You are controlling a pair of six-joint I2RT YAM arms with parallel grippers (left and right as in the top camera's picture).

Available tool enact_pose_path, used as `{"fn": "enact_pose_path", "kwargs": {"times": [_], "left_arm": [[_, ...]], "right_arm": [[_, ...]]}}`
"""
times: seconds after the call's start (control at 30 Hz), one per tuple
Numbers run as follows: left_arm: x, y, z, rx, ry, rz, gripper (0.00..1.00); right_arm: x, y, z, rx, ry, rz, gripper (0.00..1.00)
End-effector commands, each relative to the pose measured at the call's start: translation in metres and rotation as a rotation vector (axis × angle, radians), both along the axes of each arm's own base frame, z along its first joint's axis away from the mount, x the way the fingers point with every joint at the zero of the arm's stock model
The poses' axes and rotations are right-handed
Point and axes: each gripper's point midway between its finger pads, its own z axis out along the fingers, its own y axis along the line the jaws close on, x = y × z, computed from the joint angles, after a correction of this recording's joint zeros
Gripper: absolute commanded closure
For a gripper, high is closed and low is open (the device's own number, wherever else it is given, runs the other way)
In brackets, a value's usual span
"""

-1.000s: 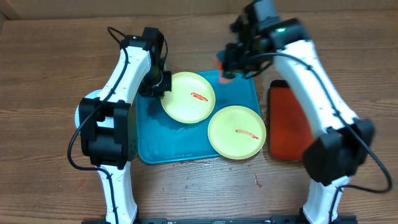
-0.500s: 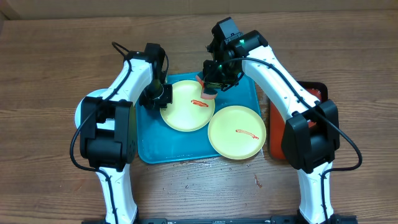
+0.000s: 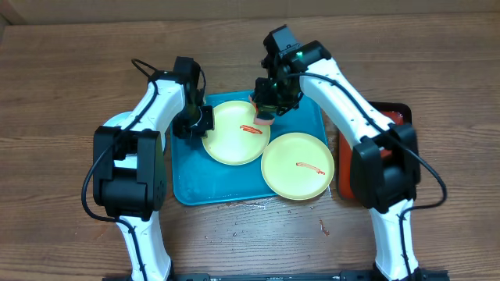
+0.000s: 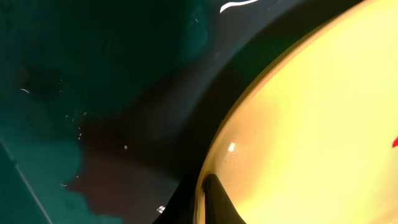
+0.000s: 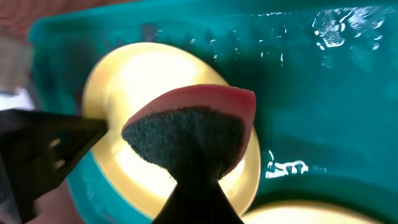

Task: Clean dirty plates on tray and stack at the side
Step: 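Lower the sponge onto the yellow plate and scrub the red smear, then scrub the yellow plate's red smear with the sponge in the right gripper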

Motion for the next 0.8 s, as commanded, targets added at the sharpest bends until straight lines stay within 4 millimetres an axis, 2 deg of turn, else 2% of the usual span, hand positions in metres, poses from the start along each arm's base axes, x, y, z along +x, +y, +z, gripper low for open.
{"fn": "enact_pose_path", "kwargs": {"times": [0.0,0.17,0.37,0.6,0.77], "left_arm": [[-0.019,0.009,-0.029,0.046,0.085,0.011,0.95],[-0.020,0.009,-0.029,0.046,0.088,-0.002,0.96],[-0.020,0.009,-0.029,0.047,0.087,-0.012,0.96],[-0.020,0.009,-0.029,0.046,0.086,-0.019,0.96],[-0.020,0.009,-0.029,0.046,0.085,-0.022,0.96]], "right_arm": [[-0.001,0.007,-0.026,-0.030,0.031,-0.008,0.96],[-0.001,0.013,-0.047,-0.041,0.055,-0.020,0.96],[0.002,0.005,-0.073,-0.103,0.075,-0.089,0.96],[-0.013,-0.003,-0.108,-0.157,0.169,-0.112,0.96],[-0.022,0.008,-0.117,-0.106,0.222,-0.094,0.96]]}}
